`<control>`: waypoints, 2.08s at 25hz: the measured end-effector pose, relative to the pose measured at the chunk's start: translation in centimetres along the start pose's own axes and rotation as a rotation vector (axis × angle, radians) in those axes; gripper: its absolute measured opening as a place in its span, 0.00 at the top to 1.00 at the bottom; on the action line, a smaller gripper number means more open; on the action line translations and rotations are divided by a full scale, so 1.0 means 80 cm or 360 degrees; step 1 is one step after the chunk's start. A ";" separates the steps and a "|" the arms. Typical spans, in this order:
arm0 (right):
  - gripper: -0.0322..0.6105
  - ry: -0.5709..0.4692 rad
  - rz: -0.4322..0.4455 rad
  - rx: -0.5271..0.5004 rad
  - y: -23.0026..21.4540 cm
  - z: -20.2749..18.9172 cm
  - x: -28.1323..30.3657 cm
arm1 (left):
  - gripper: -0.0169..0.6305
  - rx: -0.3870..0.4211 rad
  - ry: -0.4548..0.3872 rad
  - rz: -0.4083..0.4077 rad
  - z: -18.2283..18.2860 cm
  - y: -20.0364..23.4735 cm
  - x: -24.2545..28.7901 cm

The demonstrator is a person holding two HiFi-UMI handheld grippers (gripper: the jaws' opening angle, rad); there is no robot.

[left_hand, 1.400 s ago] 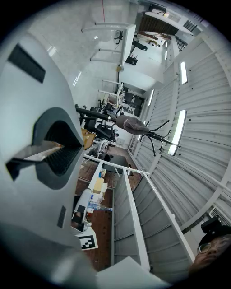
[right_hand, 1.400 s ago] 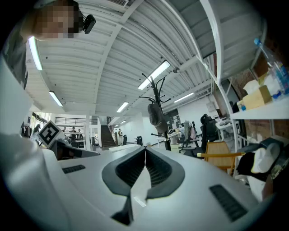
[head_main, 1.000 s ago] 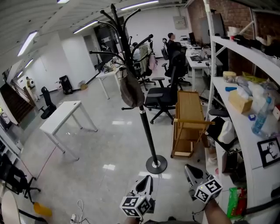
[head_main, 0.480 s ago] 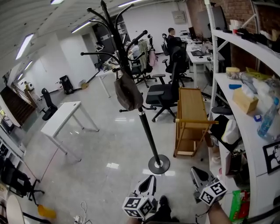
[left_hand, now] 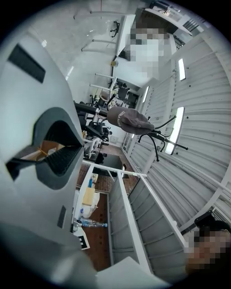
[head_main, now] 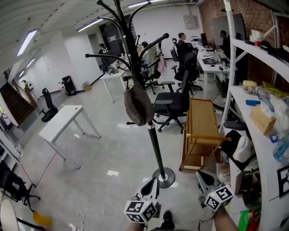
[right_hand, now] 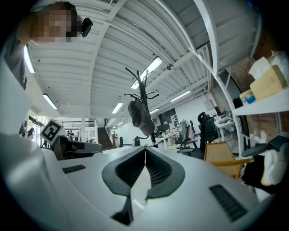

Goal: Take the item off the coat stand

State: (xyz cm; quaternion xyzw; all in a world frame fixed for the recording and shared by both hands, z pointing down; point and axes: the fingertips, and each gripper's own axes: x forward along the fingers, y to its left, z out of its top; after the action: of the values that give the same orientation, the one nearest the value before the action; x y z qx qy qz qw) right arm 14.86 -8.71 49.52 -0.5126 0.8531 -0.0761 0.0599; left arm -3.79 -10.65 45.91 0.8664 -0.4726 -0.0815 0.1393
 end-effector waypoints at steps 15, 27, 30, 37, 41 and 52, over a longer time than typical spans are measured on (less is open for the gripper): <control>0.94 -0.0021 0.0036 -0.0097 -0.027 0.040 0.140 | 0.96 0.0155 -0.0095 0.0039 0.093 0.083 0.097; 0.94 -0.0019 0.0034 -0.0108 -0.035 0.048 0.202 | 0.96 0.0300 -0.0254 0.0005 0.168 0.097 0.128; 0.94 -0.0012 0.0009 -0.0119 -0.036 0.051 0.208 | 0.96 0.0316 -0.0279 0.0023 0.174 0.104 0.132; 0.94 -0.0009 0.0003 -0.0065 -0.047 0.038 0.216 | 0.88 0.0364 -0.0314 -0.0008 0.191 0.102 0.136; 0.94 -0.0007 0.0024 -0.0047 -0.056 0.037 0.224 | 0.76 0.0397 -0.0305 -0.0053 0.200 0.087 0.138; 0.94 -0.0004 0.0218 -0.0050 -0.066 0.061 0.262 | 0.55 0.0411 -0.0355 -0.0007 0.259 0.071 0.170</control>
State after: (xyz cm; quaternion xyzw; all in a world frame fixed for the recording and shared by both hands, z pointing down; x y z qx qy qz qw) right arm 10.54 -30.05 45.22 -0.4541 0.8872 -0.0578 0.0580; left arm -6.60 -28.44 27.96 0.8636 -0.4898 -0.1160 -0.0268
